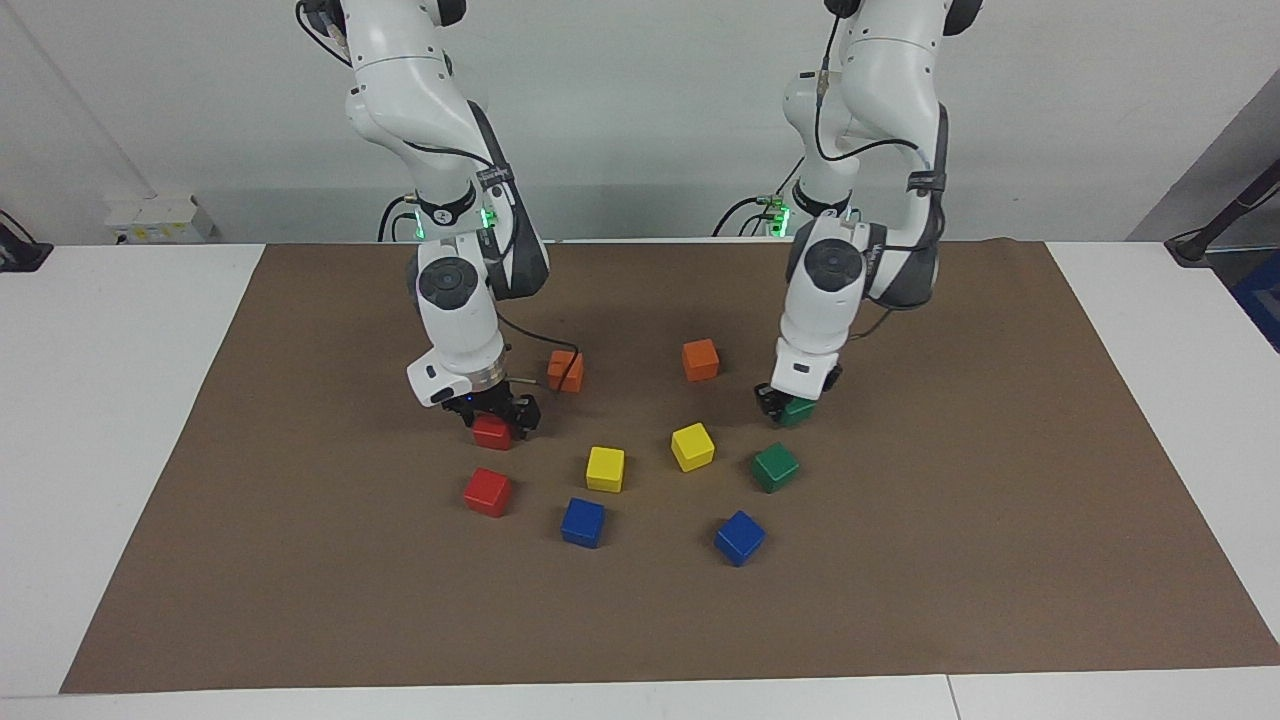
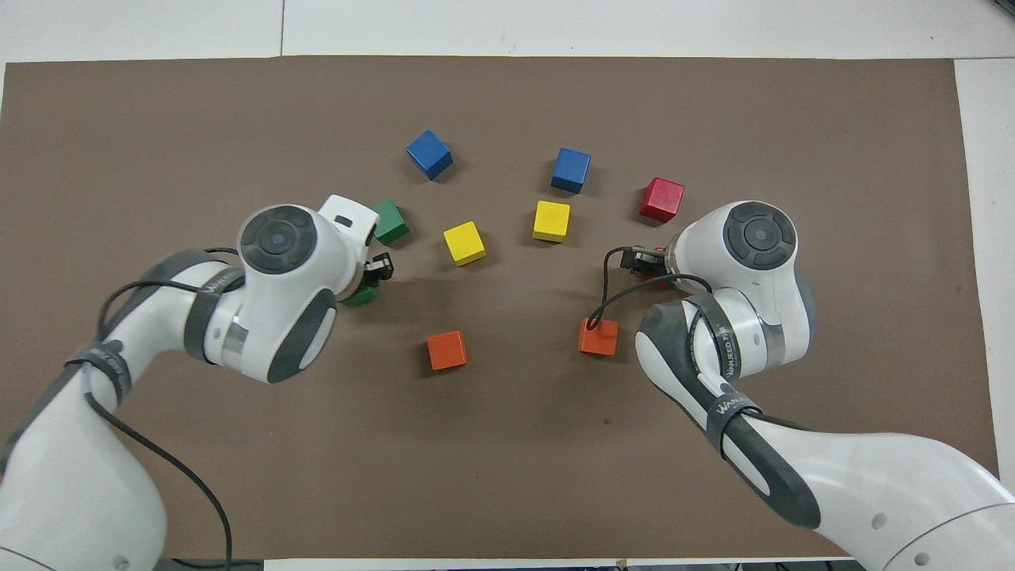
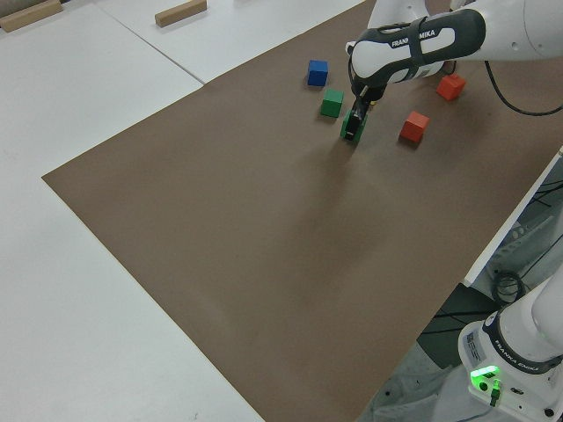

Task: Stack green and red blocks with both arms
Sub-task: 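Place green outward with the left gripper while the right gripper places red, then reach the left gripper to the other green while the right gripper reaches red, then grasp green with the left gripper while the right gripper grasps red, then stack green on green with the left gripper while the right gripper stacks red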

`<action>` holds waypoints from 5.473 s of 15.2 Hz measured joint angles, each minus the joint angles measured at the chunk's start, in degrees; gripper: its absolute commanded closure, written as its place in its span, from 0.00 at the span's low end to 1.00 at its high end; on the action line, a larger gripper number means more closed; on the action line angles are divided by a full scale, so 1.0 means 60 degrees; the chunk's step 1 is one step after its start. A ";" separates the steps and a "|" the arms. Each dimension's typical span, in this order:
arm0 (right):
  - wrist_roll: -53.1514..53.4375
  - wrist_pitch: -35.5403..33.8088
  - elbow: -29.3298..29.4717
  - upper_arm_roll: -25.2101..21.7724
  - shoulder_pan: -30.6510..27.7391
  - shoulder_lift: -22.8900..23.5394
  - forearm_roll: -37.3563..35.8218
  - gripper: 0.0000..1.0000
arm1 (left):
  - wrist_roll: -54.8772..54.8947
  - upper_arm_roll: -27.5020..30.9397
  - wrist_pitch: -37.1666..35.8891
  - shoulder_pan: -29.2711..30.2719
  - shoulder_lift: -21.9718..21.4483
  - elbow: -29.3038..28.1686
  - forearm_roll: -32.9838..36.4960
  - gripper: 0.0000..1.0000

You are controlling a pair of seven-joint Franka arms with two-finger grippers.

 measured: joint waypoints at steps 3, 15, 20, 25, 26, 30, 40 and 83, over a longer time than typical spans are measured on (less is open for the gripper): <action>0.0000 0.0001 0.0007 -0.0014 -0.0001 -0.0007 -0.0001 1.00 | 0.2958 0.0042 -0.0215 0.1587 -0.0117 0.0359 -0.0007 1.00; -0.3730 -0.1843 0.0527 -0.0155 -0.1914 -0.1014 -0.0039 1.00 | 0.6474 0.0009 0.0813 0.3026 0.0812 0.0548 -0.0308 0.77; -0.5960 -0.1377 0.0261 -0.0191 -0.3613 -0.0980 -0.0186 1.00 | 0.6478 -0.0010 0.1222 0.3050 0.0847 0.0240 -0.0308 0.00; -0.6221 -0.0105 0.0035 -0.0186 -0.3801 -0.0024 -0.0289 1.00 | 0.6353 -0.0020 0.0976 0.3055 0.0843 0.0722 -0.0416 0.00; -0.6228 -0.0104 0.0050 -0.0185 -0.3801 -0.0042 -0.0291 1.00 | 0.5899 -0.0057 0.0352 0.3010 0.0850 0.1258 -0.0633 0.00; -0.6228 -0.0100 0.0071 -0.0184 -0.3801 -0.0029 -0.0292 0.00 | 0.1425 -0.0177 -0.1838 0.1467 0.1215 0.4018 -0.0889 0.00; -0.3552 -0.3840 0.3285 -0.0094 -0.2417 -0.0266 -0.0551 0.00 | -0.3091 -0.0026 -0.0382 -0.0463 0.2819 0.4385 0.0377 0.00; -0.6220 -0.3183 0.2405 -0.0153 -0.3541 -0.0618 -0.0482 1.00 | 0.6684 0.0176 -0.1079 0.2793 0.0655 0.1646 -0.0215 1.00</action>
